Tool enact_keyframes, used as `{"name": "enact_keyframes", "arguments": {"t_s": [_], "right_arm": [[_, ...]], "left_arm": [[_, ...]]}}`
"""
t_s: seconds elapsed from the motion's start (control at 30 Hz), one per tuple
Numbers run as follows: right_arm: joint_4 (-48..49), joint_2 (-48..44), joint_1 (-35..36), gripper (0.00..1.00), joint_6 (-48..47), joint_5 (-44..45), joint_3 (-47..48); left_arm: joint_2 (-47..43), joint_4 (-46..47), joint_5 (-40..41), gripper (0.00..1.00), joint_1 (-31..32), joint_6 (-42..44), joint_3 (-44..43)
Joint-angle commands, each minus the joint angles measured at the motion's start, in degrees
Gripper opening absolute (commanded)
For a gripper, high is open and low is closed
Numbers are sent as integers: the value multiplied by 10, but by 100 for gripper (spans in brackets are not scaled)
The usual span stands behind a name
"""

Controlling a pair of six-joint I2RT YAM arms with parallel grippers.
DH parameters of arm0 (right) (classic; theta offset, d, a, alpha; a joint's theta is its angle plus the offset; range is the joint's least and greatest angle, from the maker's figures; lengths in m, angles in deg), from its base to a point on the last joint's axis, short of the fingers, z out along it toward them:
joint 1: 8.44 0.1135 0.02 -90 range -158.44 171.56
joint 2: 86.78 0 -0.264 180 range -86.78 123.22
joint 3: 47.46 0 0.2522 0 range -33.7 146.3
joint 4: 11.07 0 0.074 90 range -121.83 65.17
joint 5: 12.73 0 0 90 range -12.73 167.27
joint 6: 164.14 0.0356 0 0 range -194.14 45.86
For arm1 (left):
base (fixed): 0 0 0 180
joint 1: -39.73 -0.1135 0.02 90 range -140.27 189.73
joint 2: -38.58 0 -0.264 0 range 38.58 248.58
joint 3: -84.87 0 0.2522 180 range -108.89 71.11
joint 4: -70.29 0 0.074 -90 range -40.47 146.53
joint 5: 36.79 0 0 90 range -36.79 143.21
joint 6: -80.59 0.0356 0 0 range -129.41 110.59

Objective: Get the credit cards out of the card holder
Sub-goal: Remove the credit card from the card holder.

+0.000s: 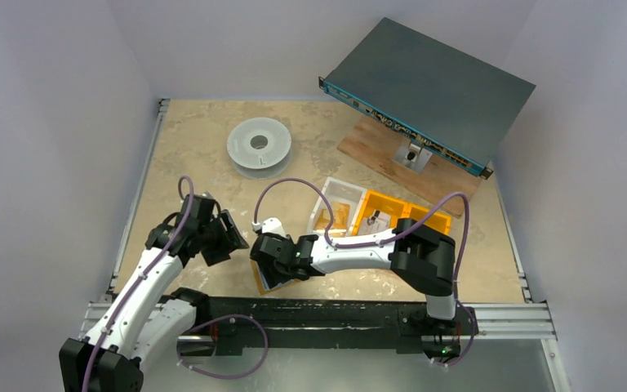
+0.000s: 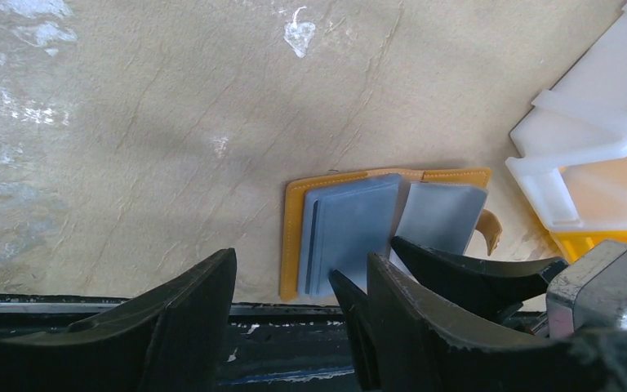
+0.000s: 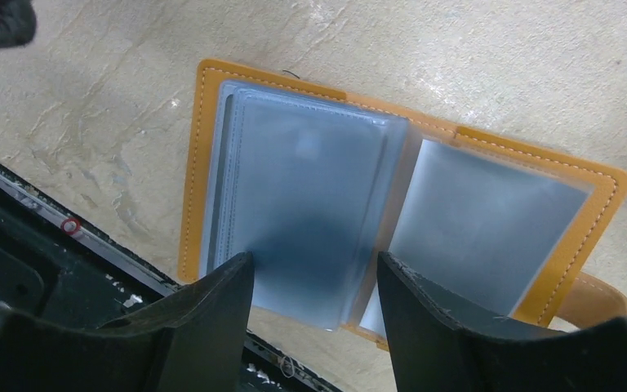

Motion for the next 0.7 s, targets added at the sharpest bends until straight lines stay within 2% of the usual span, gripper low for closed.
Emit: {"name": "enact_keyframes", "arguments": {"t_s": [0.0, 0.13, 0.4, 0.57, 0.67], "right_arm": [[-4, 4, 2, 56, -1, 16, 22], [-1, 9, 2, 56, 11, 7, 17], [44, 16, -5, 33, 46, -46, -28], [111, -10, -27, 19, 84, -97, -90], [157, -25, -41, 15, 102, -128, -128]], "left_arm": [[-3, 12, -19, 60, -4, 8, 10], [1, 23, -35, 59, -4, 13, 14], [20, 67, -96, 57, -2, 26, 37], [31, 83, -120, 53, 4, 31, 42], [35, 92, -122, 49, 19, 30, 48]]}}
